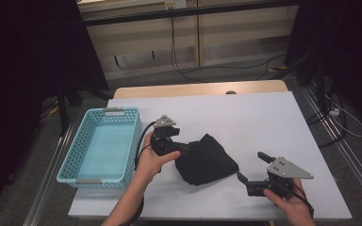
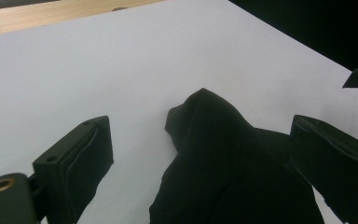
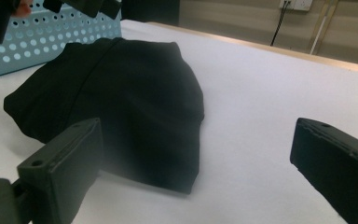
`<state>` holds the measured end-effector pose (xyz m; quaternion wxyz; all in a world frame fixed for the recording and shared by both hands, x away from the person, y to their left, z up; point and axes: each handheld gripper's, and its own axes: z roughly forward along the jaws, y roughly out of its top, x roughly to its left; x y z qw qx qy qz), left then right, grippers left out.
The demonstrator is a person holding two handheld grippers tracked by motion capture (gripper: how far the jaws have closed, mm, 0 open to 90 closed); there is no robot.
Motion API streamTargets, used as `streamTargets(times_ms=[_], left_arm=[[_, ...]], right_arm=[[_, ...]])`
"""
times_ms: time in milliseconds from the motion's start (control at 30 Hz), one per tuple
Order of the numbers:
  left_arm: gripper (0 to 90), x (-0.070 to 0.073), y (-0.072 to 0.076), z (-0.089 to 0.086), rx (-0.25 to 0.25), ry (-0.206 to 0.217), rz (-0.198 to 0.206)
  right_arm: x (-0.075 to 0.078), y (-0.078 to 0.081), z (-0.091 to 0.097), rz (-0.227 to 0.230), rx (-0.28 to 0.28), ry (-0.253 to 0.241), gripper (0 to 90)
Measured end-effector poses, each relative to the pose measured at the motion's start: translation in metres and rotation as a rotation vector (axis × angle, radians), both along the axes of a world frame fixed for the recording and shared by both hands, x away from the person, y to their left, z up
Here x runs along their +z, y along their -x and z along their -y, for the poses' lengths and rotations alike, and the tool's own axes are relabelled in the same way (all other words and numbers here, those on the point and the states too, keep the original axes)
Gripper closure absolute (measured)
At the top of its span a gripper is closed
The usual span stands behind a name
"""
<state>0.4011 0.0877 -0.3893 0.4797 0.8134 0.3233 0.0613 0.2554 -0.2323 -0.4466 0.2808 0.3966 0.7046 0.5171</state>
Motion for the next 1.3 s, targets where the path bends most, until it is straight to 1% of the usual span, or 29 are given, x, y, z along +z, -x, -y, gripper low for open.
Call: streamTargets(times_ms=[100,200,233,333,367,400,433,467,500,533,567,600,633,667,700,733,767,833,867,900,933,1000,1033,1100,1133,1167,1233,1267,1300], left_arm=[[6.9,0.001,0.003,-0.003,0.001,0.002,0.004],[6.9,0.001,0.003,-0.005,0.006,0.006,0.002],[6.8,0.001,0.002,-0.006,0.008,0.007,0.000],[6.6,0.001,0.000,-0.007,0.015,0.013,-0.001],[6.6,0.001,-0.001,-0.008,0.018,0.013,-0.004],[6.6,0.001,-0.001,-0.008,0.018,0.013,-0.004],[6.6,0.001,-0.002,-0.009,0.024,0.015,-0.007],[6.5,0.001,-0.002,-0.009,0.024,0.015,-0.007],[6.6,0.000,-0.002,-0.009,0.026,0.011,-0.005],[6.5,0.000,-0.002,-0.009,0.026,0.011,-0.005],[6.5,0.000,-0.002,-0.009,0.027,0.011,-0.008],[6.5,0.000,-0.002,-0.009,0.027,0.011,-0.008],[6.5,0.000,-0.002,-0.009,0.027,0.009,-0.009],[6.5,0.000,-0.002,-0.009,0.027,0.009,-0.009],[6.6,0.000,-0.002,-0.009,0.027,0.005,-0.007],[6.5,0.000,-0.002,-0.009,0.027,0.005,-0.007],[6.5,0.000,-0.003,-0.011,0.027,-0.003,-0.005],[6.4,-0.001,-0.003,-0.012,0.034,0.001,0.001],[6.3,-0.001,-0.003,-0.012,0.034,0.001,0.001],[6.3,0.000,-0.003,-0.012,0.037,0.001,0.001],[6.3,0.000,-0.003,-0.012,0.037,0.001,0.001],[6.3,0.000,-0.002,-0.013,0.034,-0.002,0.002],[6.3,-0.001,-0.002,-0.012,0.027,-0.005,0.003],[6.3,-0.002,-0.002,-0.011,0.024,-0.005,0.002],[6.3,-0.002,-0.002,-0.011,0.024,-0.005,0.002],[6.3,-0.002,-0.002,-0.011,0.022,-0.003,0.001],[6.6,-0.004,-0.003,-0.011,0.012,-0.010,0.004],[6.7,-0.005,-0.003,-0.011,0.013,-0.013,0.003],[6.7,-0.006,-0.003,-0.010,0.009,-0.012,0.003]], right_arm=[[0.000,-0.002,-0.005,-0.020,0.020,0.013,2.8],[0.000,-0.004,-0.008,-0.025,0.029,0.016,2.9],[0.001,-0.007,-0.012,-0.030,0.037,0.028,2.8],[0.001,-0.009,-0.016,-0.044,0.031,0.030,2.9],[0.003,-0.012,-0.020,-0.052,0.053,0.022,5.8],[0.003,-0.012,-0.020,-0.052,0.053,0.022,5.8],[0.005,-0.014,-0.024,-0.055,0.077,0.032,10.3],[0.005,-0.014,-0.024,-0.055,0.077,0.032,10.3],[0.007,-0.017,-0.030,-0.058,0.099,0.036,14.3],[0.007,-0.017,-0.030,-0.058,0.099,0.036,14.3],[0.008,-0.020,-0.038,-0.062,0.133,0.054,20.7],[0.008,-0.020,-0.038,-0.062,0.133,0.054,20.7],[0.006,-0.024,-0.046,-0.076,0.167,0.060,25.1],[0.006,-0.024,-0.046,-0.076,0.167,0.060,25.1],[0.004,-0.027,-0.054,-0.094,0.178,0.045,28.7],[0.004,-0.027,-0.054,-0.094,0.178,0.045,28.7],[0.003,-0.031,-0.062,-0.098,0.196,0.047,28.8],[0.003,-0.035,-0.070,-0.098,0.210,0.051,27.7],[0.003,-0.035,-0.070,-0.098,0.210,0.051,27.7],[0.001,-0.038,-0.078,-0.108,0.227,0.051,29.0],[0.001,-0.038,-0.078,-0.108,0.227,0.051,29.0],[-0.002,-0.041,-0.085,-0.121,0.251,0.074,36.1],[-0.006,-0.045,-0.090,-0.146,0.261,0.100,43.3],[-0.007,-0.048,-0.092,-0.157,0.259,0.111,50.4],[-0.007,-0.048,-0.092,-0.157,0.259,0.111,50.4],[-0.007,-0.050,-0.092,-0.156,0.256,0.115,53.7],[-0.007,-0.054,-0.095,-0.157,0.259,0.130,65.0],[-0.007,-0.057,-0.096,-0.165,0.260,0.140,73.5],[-0.006,-0.057,-0.096,-0.166,0.261,0.144,77.4]])
